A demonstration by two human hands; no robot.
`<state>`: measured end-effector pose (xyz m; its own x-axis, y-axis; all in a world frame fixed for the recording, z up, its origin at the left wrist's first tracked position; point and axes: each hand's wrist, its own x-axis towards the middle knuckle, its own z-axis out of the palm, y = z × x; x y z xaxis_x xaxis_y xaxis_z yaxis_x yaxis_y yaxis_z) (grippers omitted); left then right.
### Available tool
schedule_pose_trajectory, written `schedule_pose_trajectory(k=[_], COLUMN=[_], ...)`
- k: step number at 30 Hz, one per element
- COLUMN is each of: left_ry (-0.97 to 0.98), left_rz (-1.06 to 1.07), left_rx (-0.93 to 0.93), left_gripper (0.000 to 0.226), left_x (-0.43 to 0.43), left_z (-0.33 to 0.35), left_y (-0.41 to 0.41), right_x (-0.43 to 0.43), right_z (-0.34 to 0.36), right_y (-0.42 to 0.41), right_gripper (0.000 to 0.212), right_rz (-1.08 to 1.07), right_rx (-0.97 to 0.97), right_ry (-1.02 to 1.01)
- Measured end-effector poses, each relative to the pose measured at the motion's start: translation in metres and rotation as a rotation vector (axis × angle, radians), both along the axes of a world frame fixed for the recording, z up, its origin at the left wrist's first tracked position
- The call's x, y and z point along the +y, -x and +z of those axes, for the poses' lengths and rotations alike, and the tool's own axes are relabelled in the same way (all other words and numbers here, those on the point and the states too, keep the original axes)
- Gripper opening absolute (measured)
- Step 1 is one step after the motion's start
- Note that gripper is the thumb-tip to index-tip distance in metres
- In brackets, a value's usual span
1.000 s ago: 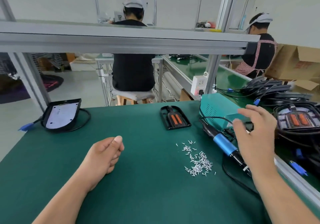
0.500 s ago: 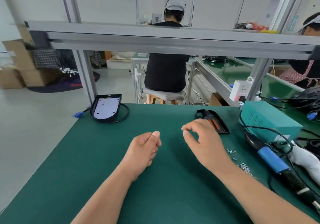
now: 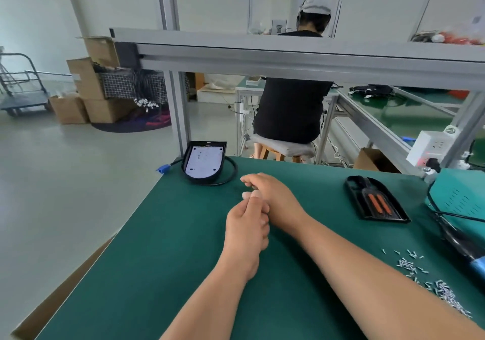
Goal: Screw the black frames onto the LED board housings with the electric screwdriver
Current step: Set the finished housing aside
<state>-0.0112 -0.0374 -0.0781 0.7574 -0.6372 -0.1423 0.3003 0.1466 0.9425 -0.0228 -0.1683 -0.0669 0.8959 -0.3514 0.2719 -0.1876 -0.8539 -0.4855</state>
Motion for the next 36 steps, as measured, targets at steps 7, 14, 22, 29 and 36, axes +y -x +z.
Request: schedule_pose_trajectory(k=[7, 14, 22, 29, 36], left_ry=[0.11, 0.154, 0.135, 0.058, -0.328], left_rz=[0.136, 0.178, 0.254, 0.441, 0.364], left_rx=[0.139, 0.161, 0.121, 0.01, -0.469], left_gripper=[0.039, 0.042, 0.042, 0.034, 0.037], left_x=[0.001, 0.001, 0.0, 0.012, 0.026], left_z=[-0.004, -0.006, -0.006, -0.005, -0.002], left_y=[-0.009, -0.013, -0.015, -0.029, -0.048], right_x=[0.005, -0.001, -0.002, 0.014, 0.052], right_z=[0.001, -0.01, -0.019, -0.018, -0.009], right_y=[-0.058, -0.098, -0.056, 0.017, 0.087], right_gripper=[0.058, 0.042, 0.029, 0.031, 0.036], right_rz=[0.053, 0.089, 0.027, -0.057, -0.089], right_rx=[0.076, 0.132, 0.046, 0.07, 0.134], right_ry=[0.138, 0.242, 0.281, 0.222, 0.203])
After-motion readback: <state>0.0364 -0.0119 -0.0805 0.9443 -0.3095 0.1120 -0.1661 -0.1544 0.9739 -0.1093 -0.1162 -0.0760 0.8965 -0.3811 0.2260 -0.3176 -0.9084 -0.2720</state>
